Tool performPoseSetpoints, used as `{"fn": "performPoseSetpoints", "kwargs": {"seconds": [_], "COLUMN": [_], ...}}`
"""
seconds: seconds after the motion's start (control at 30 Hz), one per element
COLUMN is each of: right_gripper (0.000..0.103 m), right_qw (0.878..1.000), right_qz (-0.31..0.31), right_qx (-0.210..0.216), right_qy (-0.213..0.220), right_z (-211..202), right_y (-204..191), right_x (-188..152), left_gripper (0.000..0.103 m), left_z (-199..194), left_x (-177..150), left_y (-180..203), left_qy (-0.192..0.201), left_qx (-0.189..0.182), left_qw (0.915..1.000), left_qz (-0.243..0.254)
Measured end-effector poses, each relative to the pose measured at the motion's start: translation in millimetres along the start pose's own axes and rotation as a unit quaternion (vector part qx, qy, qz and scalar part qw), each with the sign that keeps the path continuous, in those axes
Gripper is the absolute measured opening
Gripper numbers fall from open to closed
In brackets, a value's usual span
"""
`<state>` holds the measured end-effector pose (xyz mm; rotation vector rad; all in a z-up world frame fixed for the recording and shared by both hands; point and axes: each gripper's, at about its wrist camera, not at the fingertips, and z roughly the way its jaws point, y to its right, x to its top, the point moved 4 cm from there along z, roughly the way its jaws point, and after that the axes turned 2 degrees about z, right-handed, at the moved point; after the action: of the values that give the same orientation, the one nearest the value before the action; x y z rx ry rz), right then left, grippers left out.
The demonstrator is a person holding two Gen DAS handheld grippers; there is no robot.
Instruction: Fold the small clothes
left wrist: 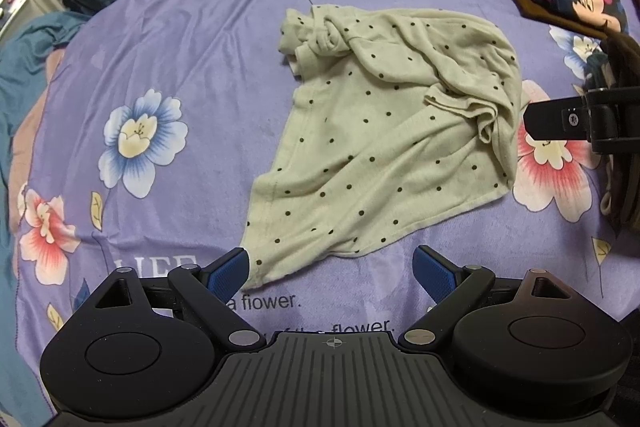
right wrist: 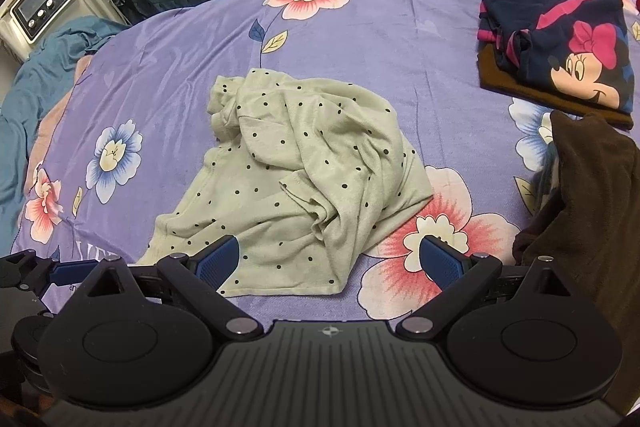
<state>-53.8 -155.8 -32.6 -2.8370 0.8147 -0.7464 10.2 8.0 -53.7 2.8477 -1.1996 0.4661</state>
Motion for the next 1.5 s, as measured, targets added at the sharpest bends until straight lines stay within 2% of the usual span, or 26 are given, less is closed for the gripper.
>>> {"fn": "performPoseSetpoints", "kwargs": {"seconds": [0.4, 0.53, 0.87, 1.07, 1.23, 1.4, 1.5], "right_gripper": [0.098, 0.098, 0.098, 0.098, 0.098, 0.096, 0.089], "right_qw": [1.000, 1.000, 1.000, 1.000, 0.999, 0.995, 0.988], "right_qz": [0.007, 0.016, 0.003, 0.003, -0.024, -0.089, -0.146], "right_qx": [0.003, 0.015, 0.012, 0.004, 0.005, 0.019, 0.020], "right_qy": [-0.005, -0.013, -0.017, 0.006, 0.023, 0.036, 0.041], "right_z": [1.4, 2.8, 7.5, 7.1, 15.6, 48.3, 80.5], "right_y": [1.4, 0.8, -4.8, -0.6, -1.6, -25.6, -53.1], "right_x": [-1.8, -1.3, -0.1, 3.9, 17.7, 41.2, 57.4], "left_gripper": [0.103, 0.103, 0.103, 0.103, 0.103, 0.103, 0.103], "left_z": [0.8, 3.0, 9.9, 13.1, 21.7, 46.2, 54.3], "left_x": [-0.1, -2.1, -3.1, 5.6, 18.3, 26.3, 28.3], "left_y": [1.5, 0.0, -5.5, -44.0, -94.2, -110.8, -111.1], "left_qy": [-0.002, -0.007, -0.016, 0.028, 0.067, 0.063, 0.063], "left_qx": [0.008, 0.004, -0.013, -0.018, -0.031, -0.052, -0.055], "left_qw": [0.9999, 1.0000, 0.9997, 0.9973, 0.9881, 0.9811, 0.9794], "left_qz": [0.010, 0.005, -0.012, -0.066, -0.135, -0.176, -0.184]}}
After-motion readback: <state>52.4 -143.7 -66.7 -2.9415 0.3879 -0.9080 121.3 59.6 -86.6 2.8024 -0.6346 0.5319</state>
